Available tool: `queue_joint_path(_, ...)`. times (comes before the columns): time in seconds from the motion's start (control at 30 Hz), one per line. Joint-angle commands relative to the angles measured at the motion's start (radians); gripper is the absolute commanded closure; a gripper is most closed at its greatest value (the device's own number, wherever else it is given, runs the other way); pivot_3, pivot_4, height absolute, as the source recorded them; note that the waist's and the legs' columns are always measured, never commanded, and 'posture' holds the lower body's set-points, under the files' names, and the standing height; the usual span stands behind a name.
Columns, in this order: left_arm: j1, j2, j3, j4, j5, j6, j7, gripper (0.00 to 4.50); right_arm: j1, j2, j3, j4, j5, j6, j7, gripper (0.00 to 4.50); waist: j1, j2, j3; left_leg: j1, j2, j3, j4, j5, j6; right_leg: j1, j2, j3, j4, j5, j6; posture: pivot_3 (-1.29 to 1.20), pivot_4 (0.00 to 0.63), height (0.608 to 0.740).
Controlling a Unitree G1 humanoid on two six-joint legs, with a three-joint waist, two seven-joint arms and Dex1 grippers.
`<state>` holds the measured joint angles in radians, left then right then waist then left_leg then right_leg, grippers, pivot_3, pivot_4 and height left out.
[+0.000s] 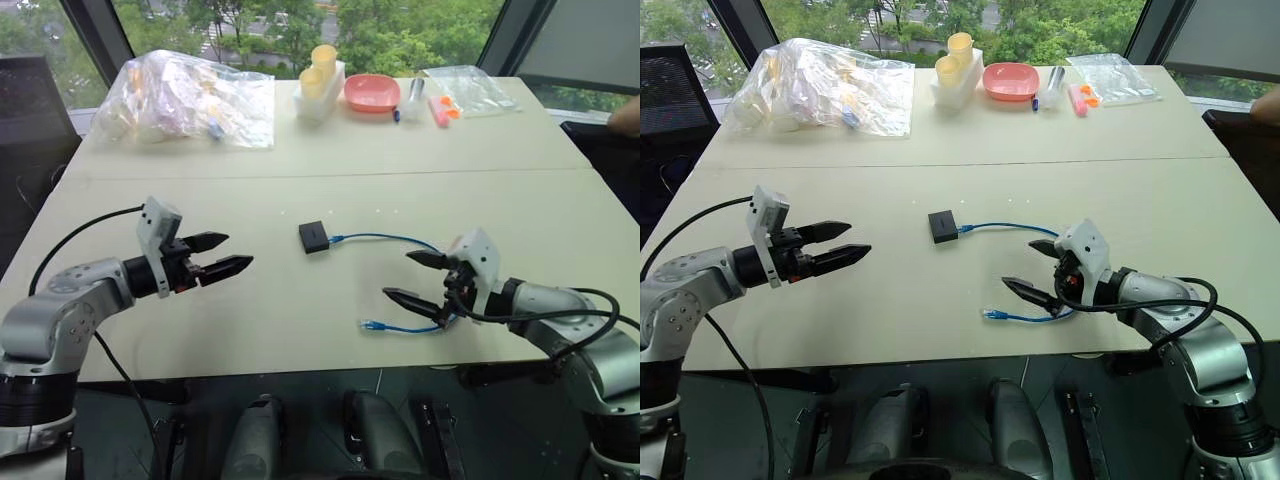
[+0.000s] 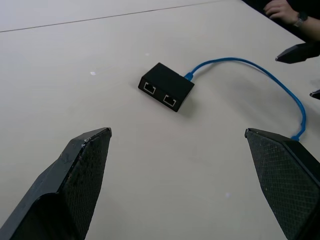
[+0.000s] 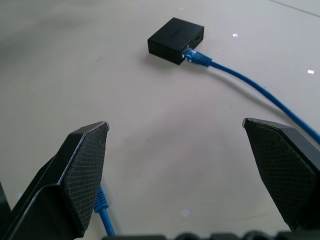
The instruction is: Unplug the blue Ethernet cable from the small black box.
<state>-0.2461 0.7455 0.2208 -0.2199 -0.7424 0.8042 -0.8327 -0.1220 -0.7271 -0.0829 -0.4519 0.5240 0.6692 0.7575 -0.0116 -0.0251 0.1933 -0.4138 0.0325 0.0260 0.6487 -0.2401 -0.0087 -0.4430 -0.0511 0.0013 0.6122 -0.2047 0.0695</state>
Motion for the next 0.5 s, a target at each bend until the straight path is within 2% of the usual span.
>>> queue_joint_path(0.03,-0.004,-0.006,0.039,-0.032,-0.025,-0.009,0.004,0.02,-0.009,-0.008,-0.012,-0.011,-0.001,-0.020,0.010,0.00,0.000,0.000,0.000,0.000,0.000,0.000,0.000,0.000,0.000,0.000,0.000,0.000,0.000,0.000,0.000,0.00,0.150,0.740)
queue_joint_path(0.5,-0.019,-0.008,0.022,-0.012,-0.009,-0.022,0.007,0.02,-0.032,0.008,0.004,0.026,-0.025,-0.044,0.007,0.00,0.001,0.000,0.000,0.000,0.000,0.000,0.000,0.000,0.000,0.000,0.001,0.000,0.001,0.000,0.000,0.00,0.150,0.740)
